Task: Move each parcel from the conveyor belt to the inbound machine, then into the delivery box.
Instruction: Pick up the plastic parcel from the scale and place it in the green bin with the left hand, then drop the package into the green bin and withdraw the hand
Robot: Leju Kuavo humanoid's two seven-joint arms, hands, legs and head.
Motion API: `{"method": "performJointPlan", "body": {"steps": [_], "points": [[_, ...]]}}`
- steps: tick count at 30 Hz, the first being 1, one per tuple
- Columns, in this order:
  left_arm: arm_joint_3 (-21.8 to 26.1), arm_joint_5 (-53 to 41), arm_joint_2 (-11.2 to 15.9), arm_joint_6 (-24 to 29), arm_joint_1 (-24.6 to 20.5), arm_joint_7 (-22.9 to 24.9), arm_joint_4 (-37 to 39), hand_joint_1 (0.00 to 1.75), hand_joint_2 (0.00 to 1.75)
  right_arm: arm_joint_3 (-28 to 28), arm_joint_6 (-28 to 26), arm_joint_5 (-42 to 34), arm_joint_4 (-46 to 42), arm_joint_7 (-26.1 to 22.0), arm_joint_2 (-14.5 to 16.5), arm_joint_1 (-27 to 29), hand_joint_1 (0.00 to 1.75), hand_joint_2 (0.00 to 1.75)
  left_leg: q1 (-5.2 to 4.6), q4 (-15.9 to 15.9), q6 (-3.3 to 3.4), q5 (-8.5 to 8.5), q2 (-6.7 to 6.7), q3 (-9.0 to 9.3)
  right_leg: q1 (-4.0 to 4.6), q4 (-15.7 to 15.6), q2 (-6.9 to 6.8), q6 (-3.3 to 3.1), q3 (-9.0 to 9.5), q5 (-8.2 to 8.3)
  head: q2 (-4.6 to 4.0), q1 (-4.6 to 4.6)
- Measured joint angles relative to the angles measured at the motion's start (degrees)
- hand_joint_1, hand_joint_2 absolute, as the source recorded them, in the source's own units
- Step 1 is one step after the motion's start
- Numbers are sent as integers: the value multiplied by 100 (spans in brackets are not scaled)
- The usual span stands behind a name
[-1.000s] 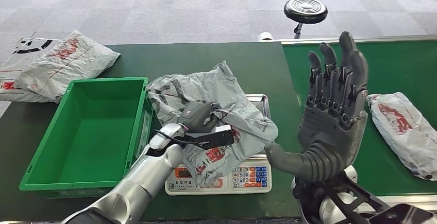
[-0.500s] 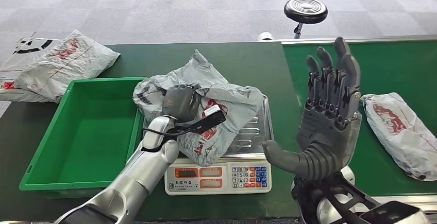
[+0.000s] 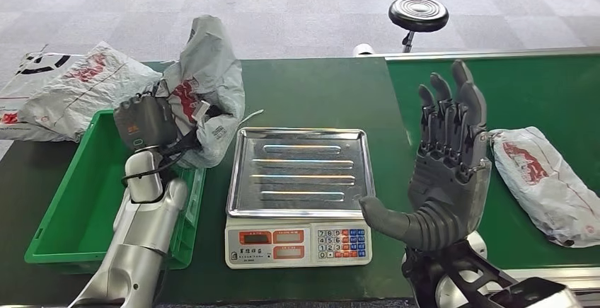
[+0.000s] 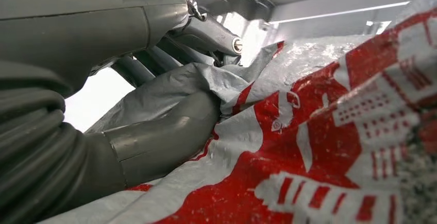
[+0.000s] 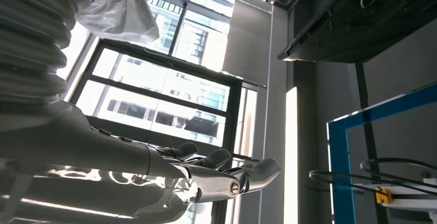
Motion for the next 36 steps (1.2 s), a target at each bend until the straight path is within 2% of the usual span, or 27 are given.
{"method": "performJointPlan", "body": {"steps": [4,10,13,15,16,18,20,23,25,27,30,36], "points": [[-193,-3,274,0,177,865,-372,175,175,-6,20,34,1,0,15,70,0,175,-1,0,-4,-3,5,1,1,-1,5,-1,-4,1,0,-1],[-391,-7,498,1,305,1022,-682,175,175,-17,33,42,1,0,31,120,0,175,0,0,-5,-3,3,1,1,0,3,-1,-3,0,0,-1],[-540,-8,638,0,335,1328,-766,175,175,-30,98,75,1,-1,49,142,0,175,-1,0,-5,-3,6,1,1,0,5,-2,-4,1,0,0],[-662,-8,768,1,418,1504,-1005,175,175,-43,183,88,1,-1,74,157,0,175,-1,0,-6,-3,11,1,2,0,9,-3,-6,2,0,-1],[-681,-8,808,1,496,1418,-1240,175,175,-51,222,89,1,0,87,160,0,175,-1,0,-6,-3,13,0,3,0,12,-3,-8,2,0,-1],[-604,-7,798,3,663,872,-1848,175,175,-70,283,89,5,0,117,160,0,175,0,0,-6,-4,11,-2,4,0,12,-5,-9,0,0,-1],[-369,23,656,4,769,29,-2472,175,175,-89,304,88,24,0,151,150,0,175,0,0,-5,-4,4,-5,3,0,5,-7,-7,-3,0,0],[284,102,271,7,780,-1356,-3113,175,175,-112,265,88,62,0,184,135,0,175,0,0,-4,-6,1,-6,-1,-1,1,-8,-6,-6,0,0],[831,99,-24,9,708,-1995,-3248,175,175,-119,221,91,77,-1,189,139,0,175,-1,0,-4,-6,3,-3,-4,-2,2,-7,-6,-6,0,0],[1294,84,-254,9,655,-2251,-3289,175,175,-122,198,97,82,-2,189,146,0,175,-1,0,-4,-6,5,-1,-3,-3,5,-7,-6,-5,0,0],[1719,112,-471,9,627,-2460,-3350,175,175,-126,198,107,84,-2,189,154,0,175,-1,0,-5,-4,4,0,1,-2,5,-7,-3,-3,0,-1],[2483,238,-868,9,451,-3441,-3420,175,175,-131,212,148,84,-2,189,153,0,175,-1,0,-6,-3,2,0,1,-1,3,-8,-2,-3,0,-1]]}}
